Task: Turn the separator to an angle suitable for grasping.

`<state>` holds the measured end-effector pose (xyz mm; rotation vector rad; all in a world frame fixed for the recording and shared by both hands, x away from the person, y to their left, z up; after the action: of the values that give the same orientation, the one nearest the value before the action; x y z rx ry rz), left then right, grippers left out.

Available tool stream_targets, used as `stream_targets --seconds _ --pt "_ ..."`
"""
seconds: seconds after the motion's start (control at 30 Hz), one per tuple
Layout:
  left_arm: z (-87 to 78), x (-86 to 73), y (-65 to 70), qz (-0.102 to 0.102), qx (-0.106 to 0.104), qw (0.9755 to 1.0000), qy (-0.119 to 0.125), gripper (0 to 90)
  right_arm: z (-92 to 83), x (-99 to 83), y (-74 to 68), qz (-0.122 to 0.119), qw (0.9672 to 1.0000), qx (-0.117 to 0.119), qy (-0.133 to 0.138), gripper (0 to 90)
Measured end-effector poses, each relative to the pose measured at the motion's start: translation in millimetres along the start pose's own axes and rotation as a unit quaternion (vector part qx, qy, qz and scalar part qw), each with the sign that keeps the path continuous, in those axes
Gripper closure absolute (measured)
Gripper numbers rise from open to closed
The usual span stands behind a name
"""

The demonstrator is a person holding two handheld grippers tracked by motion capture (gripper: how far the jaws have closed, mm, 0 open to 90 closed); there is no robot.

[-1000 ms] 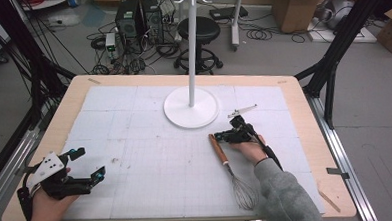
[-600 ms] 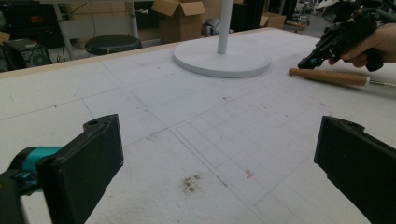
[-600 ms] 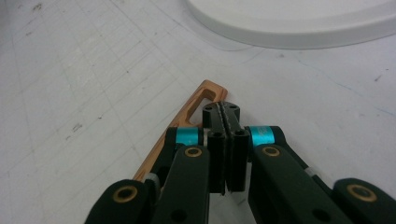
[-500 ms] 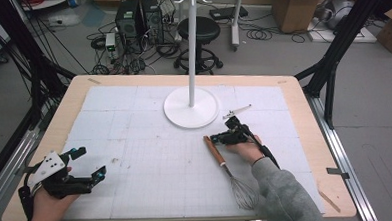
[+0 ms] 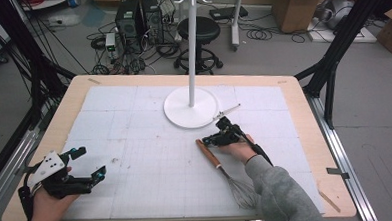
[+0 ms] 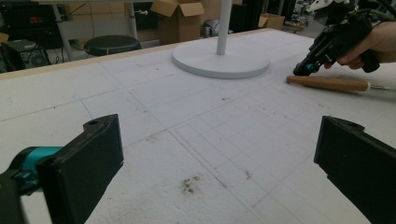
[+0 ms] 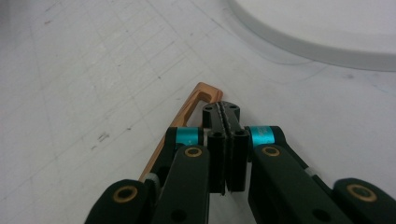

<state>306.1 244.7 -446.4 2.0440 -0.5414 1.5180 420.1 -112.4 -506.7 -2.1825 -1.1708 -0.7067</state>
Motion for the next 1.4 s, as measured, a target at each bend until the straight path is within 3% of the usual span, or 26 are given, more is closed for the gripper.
stream_targets --seconds 0.57,0.87,1.4 --pt "-0.6 0.7 0.7 0.001 -0.001 1.0 0.002 1.8 24.4 15.0 -37.6 -0.05 0.9974 0.032 -0.041 90.0" --pt "-0.8 1.1 0.7 0.003 -0.001 1.0 0.002 1.8 28.4 16.6 -46.7 -0.052 0.9961 0.049 -0.051 90.0" --pt "-1.3 1.4 1.1 0.0 -0.003 1.0 0.003 1.8 41.9 20.3 -75.1 -0.086 0.99 0.088 -0.07 90.0"
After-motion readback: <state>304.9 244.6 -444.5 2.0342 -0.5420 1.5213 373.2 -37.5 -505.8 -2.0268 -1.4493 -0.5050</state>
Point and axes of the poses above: each handheld gripper's, and its own axes: z roughly forward along the jaws, x roughly out of its top, y roughly to its right, the point moved 9 cm from there along z, roughly forward along the jaws, and after that the axes turned 8 degrees about -z, right-handed, at the moved point
